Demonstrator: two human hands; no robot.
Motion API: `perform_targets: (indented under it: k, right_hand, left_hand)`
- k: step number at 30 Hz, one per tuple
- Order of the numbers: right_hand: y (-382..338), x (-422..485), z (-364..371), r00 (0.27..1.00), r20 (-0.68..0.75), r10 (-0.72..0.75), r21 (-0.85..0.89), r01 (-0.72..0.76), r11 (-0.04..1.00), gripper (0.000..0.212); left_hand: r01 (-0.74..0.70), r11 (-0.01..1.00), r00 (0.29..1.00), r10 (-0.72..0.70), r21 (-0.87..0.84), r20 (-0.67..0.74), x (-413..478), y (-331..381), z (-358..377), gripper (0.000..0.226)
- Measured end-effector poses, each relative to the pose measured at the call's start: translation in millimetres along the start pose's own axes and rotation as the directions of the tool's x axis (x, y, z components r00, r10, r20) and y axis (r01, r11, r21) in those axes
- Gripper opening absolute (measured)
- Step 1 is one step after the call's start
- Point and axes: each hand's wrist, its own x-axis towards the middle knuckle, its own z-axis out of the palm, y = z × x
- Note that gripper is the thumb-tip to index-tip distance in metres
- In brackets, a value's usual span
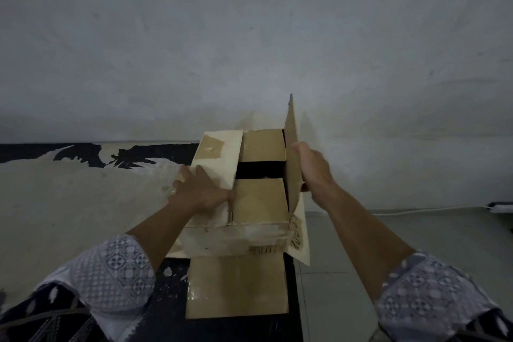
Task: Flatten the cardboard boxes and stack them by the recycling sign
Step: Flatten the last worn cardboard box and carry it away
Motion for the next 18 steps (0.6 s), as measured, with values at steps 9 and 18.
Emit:
perform_targets:
  k: [9, 18]
  right_hand:
    - [62.9, 28.2, -44.6, 0.985, 0.033, 0.167, -0.066, -0.164, 0.984, 0.027]
    - [90.4, 2.7, 43.1, 0.964, 0.187, 0.189, -0.257, -0.138, 0.957, 0.125]
  left_hand:
    - [0.018, 1.0, 0.999, -0.018, -0.006, -0.05, 7.6, -27.5, 7.4, 0.137]
    - [-0.043, 0.984, 0.999, 0.04, -0.175, -0.019, 4.1, -45.4, -6.7, 0.085]
